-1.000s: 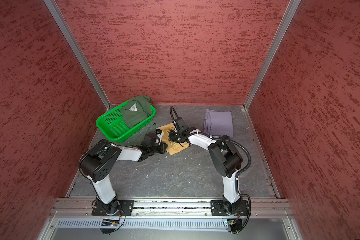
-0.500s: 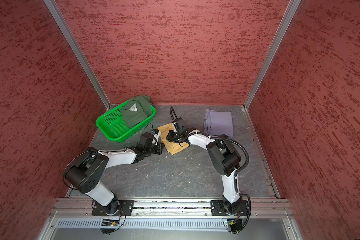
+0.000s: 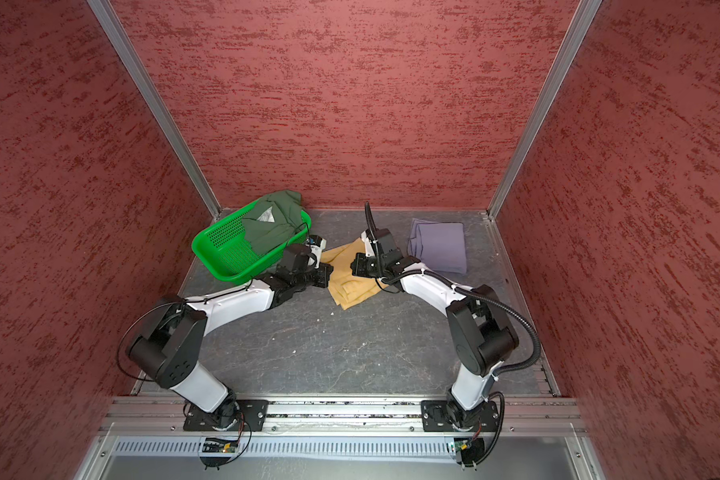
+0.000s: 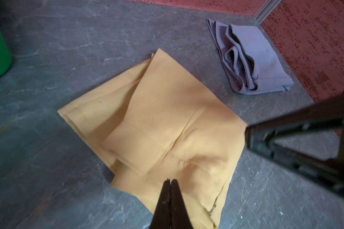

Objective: Fold and stack skirts
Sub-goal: Smooth out the skirt at the top-center of the table.

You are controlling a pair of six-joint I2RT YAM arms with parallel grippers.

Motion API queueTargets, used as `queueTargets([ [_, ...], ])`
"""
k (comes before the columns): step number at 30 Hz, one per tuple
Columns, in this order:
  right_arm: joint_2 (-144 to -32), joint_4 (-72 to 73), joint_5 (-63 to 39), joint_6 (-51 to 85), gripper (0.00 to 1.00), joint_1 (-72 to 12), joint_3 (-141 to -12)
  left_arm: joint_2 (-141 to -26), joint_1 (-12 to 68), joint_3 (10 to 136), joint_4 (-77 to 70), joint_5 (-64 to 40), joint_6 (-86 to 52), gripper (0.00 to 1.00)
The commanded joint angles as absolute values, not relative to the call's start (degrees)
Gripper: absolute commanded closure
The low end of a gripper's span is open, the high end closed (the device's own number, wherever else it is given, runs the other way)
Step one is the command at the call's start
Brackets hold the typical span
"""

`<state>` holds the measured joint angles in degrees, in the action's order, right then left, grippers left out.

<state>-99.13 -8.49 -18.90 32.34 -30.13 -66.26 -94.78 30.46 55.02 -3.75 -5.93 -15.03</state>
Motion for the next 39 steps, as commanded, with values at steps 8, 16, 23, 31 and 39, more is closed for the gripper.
queueTargets([
  [8, -102.7, -2.6, -20.2, 34.7, 1.0, -30.3, -56.6, -109.4, 29.4, 63.9, -2.0, -8.6, -15.9, 0.98],
  [16, -104.5, -3.0, -17.4, 34.6, 1.0, -30.2, -52.6, -116.6, 26.6, 65.3, -2.9, -8.2, -18.3, 1.0],
  [23, -101.2, -4.2, -17.3, 32.8, 1.0, -30.2, -52.2, -115.9, 25.8, 63.7, -5.0, -9.9, -18.2, 1.0],
  [31, -96.3, -9.3, -12.9, 29.3, 0.97, -27.7, -59.9, -111.6, 27.5, 62.6, -5.3, -10.8, -14.6, 0.98],
  [39, -102.2, -9.9, -15.2, 27.6, 0.97, -23.4, -67.2, -104.3, 38.0, 65.0, 2.4, 0.4, -5.5, 0.94],
])
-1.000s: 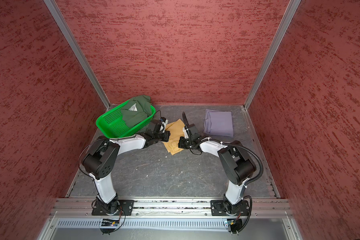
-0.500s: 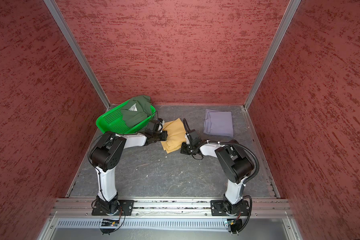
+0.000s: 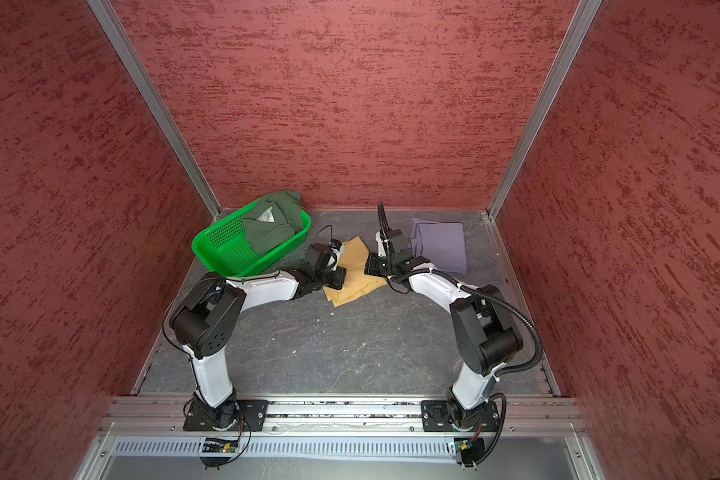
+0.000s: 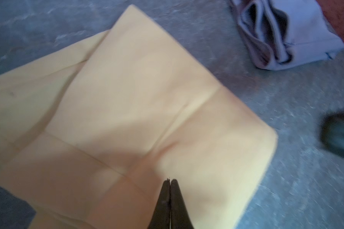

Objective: Fold and stack skirts
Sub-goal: Smooth out the skirt at the top-center of the table.

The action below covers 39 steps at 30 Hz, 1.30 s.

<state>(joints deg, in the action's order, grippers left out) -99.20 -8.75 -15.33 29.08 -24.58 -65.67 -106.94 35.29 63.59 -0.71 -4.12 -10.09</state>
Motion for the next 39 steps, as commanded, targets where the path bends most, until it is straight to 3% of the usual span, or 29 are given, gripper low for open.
queueTargets([
  [1, -103.2, -9.8, -15.4, 27.5, 0.97, -22.9, -67.4, -103.7, 39.0, 64.9, 2.6, 0.7, -5.4, 0.93],
  [7, -106.9, -7.4, -16.2, 28.3, 0.98, -20.9, -63.4, -104.9, 42.4, 62.0, 0.4, -0.1, -8.5, 0.93],
  [15, -108.4, -4.1, -15.2, 29.6, 0.98, -20.5, -55.5, -111.0, 39.6, 57.7, -6.5, -4.2, -21.2, 0.97],
  [25, -103.2, -4.1, -14.3, 28.7, 0.93, -20.0, -51.2, -111.3, 39.8, 55.1, -4.5, -3.9, -20.1, 0.98],
  [27, -101.2, -3.9, -15.2, 27.8, 0.88, -19.2, -51.6, -110.8, 39.9, 54.3, -4.1, -4.3, -18.4, 0.98],
  [34, -100.9, -3.3, -25.4, 21.4, 0.43, -15.1, -56.4, -108.7, 40.7, 52.8, -3.3, -6.3, -11.5, 0.98],
  [39, -104.9, -4.3, -32.1, 20.6, 0.38, -11.4, -59.9, -106.9, 40.6, 51.6, -2.5, -10.0, -6.2, 0.98],
])
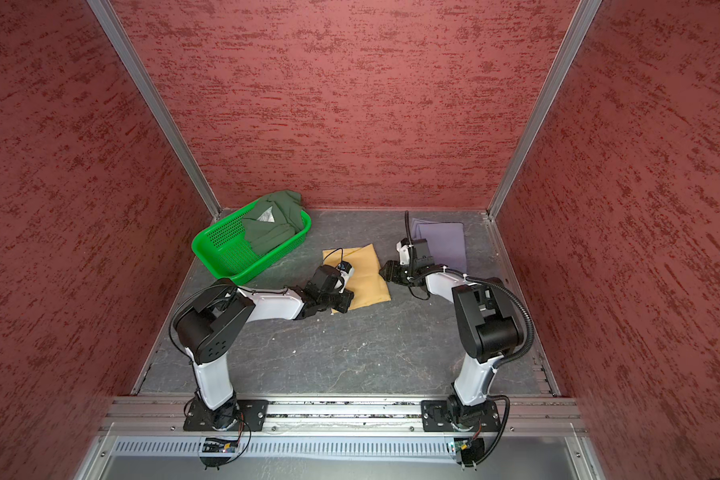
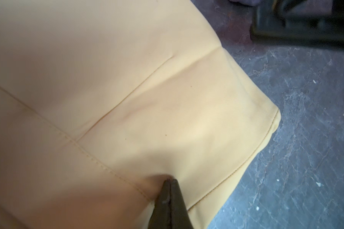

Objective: Fold and stack skirts
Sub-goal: Smooth out the skirt at the top-center of the table.

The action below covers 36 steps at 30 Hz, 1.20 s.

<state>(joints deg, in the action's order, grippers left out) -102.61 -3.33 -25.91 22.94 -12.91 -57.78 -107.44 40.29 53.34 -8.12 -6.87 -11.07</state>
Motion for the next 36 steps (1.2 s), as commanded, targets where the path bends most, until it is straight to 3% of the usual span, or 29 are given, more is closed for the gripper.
queueTargets([
  [1, -105.9, -4.7, -33.4, 21.0, 0.38, -10.6, -60.6, -106.5, 40.6, 51.2, -2.5, -10.4, -5.1, 0.98],
  [16, -112.6, -1.8, -40.9, 18.9, 0.32, -8.9, -58.9, -106.5, 38.9, 48.3, -4.8, -16.4, -1.1, 0.96],
  [36, -115.9, -3.6, -40.5, 17.3, 0.43, -12.1, -57.4, -106.8, 38.3, 47.8, -5.6, -17.6, -0.4, 0.97],
])
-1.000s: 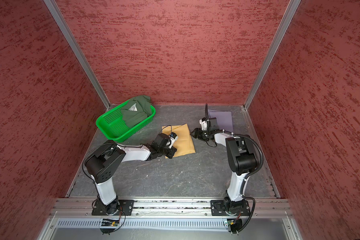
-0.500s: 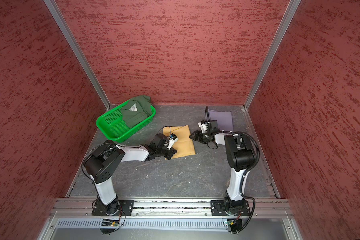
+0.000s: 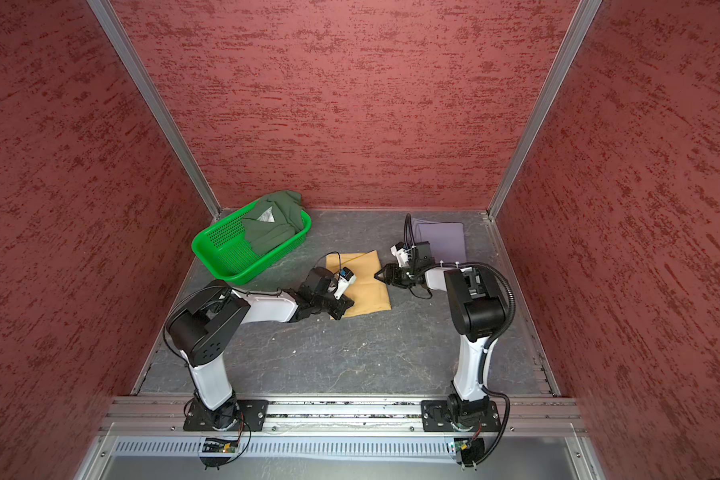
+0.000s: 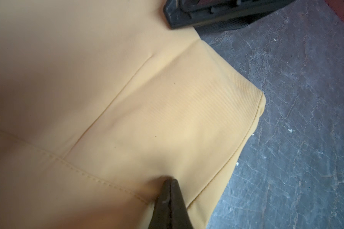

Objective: Fold and stack skirts
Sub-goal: Smooth out the skirt at the top-center of the table, then pick up the skirt from the center of the table.

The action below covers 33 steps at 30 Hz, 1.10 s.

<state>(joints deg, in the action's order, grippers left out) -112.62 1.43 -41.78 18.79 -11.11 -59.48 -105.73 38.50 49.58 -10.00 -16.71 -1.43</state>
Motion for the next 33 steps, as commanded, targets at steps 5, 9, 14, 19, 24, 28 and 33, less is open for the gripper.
queueTargets([
  [5, -117.1, -3.2, -41.4, 16.9, 0.44, -12.8, -56.7, -107.0, 38.1, 47.9, -5.6, -17.8, -0.2, 0.96],
  [9, -118.5, -2.9, -41.8, 17.1, 0.45, -14.1, -57.6, -107.3, 38.0, 47.8, -5.9, -18.2, -0.2, 0.96],
  [14, -119.8, -2.3, -41.7, 18.1, 0.46, -15.6, -58.6, -107.6, 37.9, 47.9, -6.1, -18.6, -0.4, 0.96],
  [19, -120.1, -1.9, -42.0, 19.0, 0.49, -16.3, -58.9, -108.0, 37.9, 48.1, -6.3, -18.8, -0.3, 0.96],
  [24, -120.9, -1.5, -43.4, 19.5, 0.55, -17.4, -59.7, -108.2, 37.7, 48.1, -6.5, -19.1, -0.3, 0.96],
  [28, -121.0, -0.7, -44.8, 20.5, 0.74, -18.0, -60.2, -108.2, 37.6, 48.1, -6.6, -19.2, -0.3, 0.96],
  [33, -117.8, -0.2, -43.8, 20.6, 1.0, -18.1, -60.5, -108.1, 37.5, 47.9, -7.3, -19.4, -1.0, 0.96],
])
